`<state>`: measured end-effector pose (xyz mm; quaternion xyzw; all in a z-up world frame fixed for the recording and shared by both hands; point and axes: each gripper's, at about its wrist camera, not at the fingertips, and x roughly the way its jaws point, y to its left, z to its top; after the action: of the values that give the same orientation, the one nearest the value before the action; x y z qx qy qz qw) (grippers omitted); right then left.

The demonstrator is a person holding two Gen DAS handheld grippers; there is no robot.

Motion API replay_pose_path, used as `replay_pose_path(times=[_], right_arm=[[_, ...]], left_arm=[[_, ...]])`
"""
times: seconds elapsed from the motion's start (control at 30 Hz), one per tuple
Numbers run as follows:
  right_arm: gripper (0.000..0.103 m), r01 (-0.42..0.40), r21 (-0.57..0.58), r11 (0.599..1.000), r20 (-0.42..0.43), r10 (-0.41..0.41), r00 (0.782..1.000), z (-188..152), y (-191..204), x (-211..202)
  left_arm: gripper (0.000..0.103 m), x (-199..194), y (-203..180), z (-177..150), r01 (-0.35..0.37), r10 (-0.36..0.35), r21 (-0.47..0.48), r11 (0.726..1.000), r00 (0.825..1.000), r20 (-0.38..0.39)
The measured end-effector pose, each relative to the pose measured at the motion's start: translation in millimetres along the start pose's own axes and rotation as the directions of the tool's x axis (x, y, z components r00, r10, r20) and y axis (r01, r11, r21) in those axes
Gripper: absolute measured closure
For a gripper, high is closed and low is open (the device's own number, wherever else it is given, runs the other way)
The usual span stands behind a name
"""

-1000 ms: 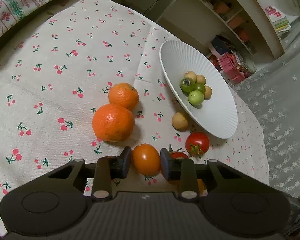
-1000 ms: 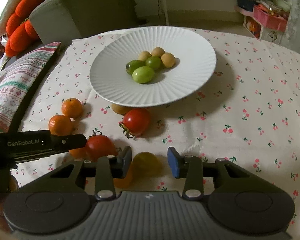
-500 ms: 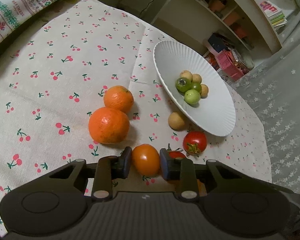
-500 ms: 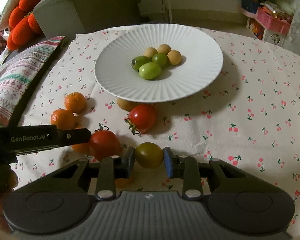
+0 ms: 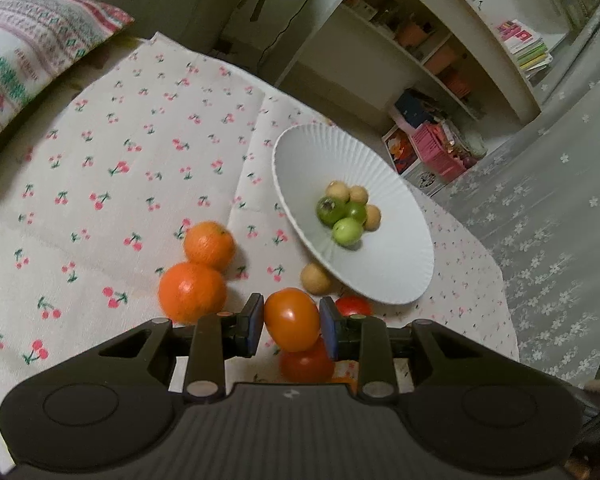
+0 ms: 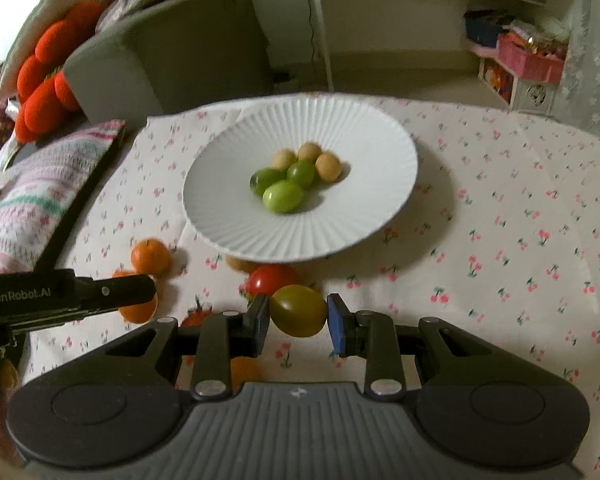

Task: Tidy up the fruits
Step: 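Carry both tomatoes over the white plate and open both tools to release them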

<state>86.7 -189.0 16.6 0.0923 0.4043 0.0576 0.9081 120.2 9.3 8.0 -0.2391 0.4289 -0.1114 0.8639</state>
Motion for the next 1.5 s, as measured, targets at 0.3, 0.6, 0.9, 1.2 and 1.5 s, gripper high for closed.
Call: replay_pose_path(times=[0.3,0.6,0.9,1.2,1.5], right_arm=[[0.075,-0.007,-0.012,1.0,0.074,0.007,0.997,10,1,-2],[0.075,0.004,0.02,1.0,0.117,-0.007,0.993,20,-6,4],[0.075,0.019,0.009,1.0,0.116,-0.02,0.993,21,-2,16],[0.075,0.034,-0.013,0.999,0.111,-0.032,0.993,20,0,24],[0.075,0.045,-0.025,0.999,0.109,-0.042,0.993,19,1,30]], left_arm=[[0.089,7,-23,10,0.029,-0.029,0.009,1.0,0.999,0.024],[0.089,27,-40,25,-0.004,-0.001,0.077,0.997,0.998,0.066],[0.089,43,-43,25,-0.03,0.023,0.112,0.993,0.997,0.068],[0.089,52,-44,24,-0.036,0.026,0.142,0.989,0.997,0.072],[0.088,58,-43,25,-0.041,0.026,0.169,0.985,0.996,0.088]])
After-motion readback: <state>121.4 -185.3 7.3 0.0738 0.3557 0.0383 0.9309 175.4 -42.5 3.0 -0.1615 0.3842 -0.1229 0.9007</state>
